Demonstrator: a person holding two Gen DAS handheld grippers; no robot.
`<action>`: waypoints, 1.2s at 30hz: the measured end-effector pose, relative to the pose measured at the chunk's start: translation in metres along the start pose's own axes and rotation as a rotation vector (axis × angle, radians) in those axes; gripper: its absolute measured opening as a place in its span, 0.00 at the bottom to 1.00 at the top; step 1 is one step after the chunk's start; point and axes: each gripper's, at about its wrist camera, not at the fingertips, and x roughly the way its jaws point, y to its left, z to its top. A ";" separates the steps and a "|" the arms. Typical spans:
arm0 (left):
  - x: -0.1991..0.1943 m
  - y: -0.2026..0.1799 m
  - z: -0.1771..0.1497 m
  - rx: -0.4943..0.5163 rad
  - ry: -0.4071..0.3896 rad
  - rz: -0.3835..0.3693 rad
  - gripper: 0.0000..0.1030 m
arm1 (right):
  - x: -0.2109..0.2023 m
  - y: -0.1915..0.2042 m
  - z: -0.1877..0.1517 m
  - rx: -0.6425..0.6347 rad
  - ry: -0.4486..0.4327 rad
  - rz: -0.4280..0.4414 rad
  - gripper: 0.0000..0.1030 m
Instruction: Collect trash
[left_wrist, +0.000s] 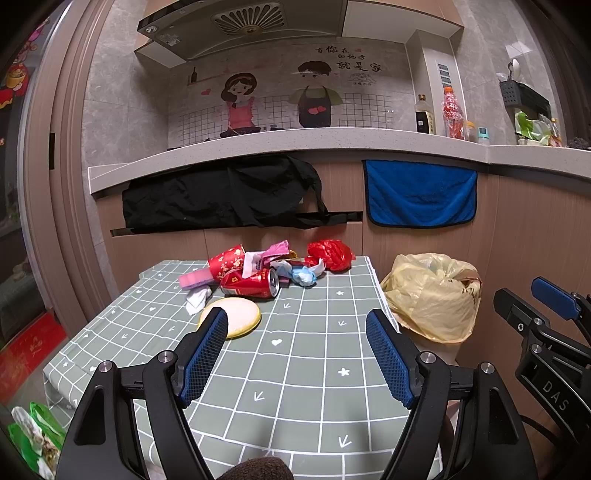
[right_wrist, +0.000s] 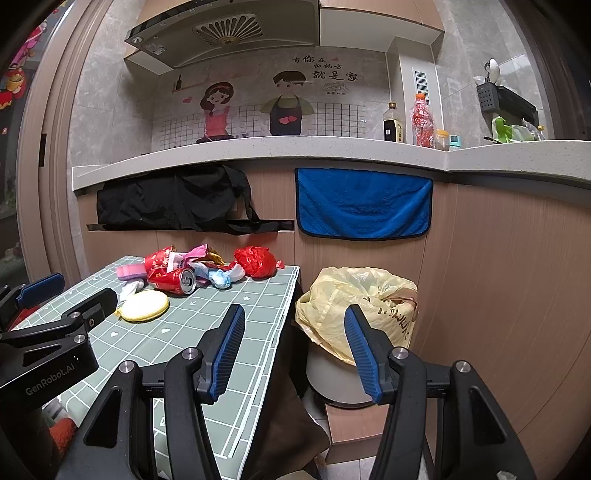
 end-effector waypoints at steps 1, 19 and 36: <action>0.000 0.000 0.000 0.000 0.000 0.000 0.75 | 0.000 0.000 0.000 0.000 0.000 0.000 0.52; 0.000 0.000 0.000 0.000 0.001 0.000 0.75 | 0.000 0.000 0.000 0.001 -0.001 -0.001 0.52; 0.004 0.000 0.008 -0.010 0.018 -0.005 0.75 | 0.007 -0.005 0.001 0.011 0.024 0.015 0.52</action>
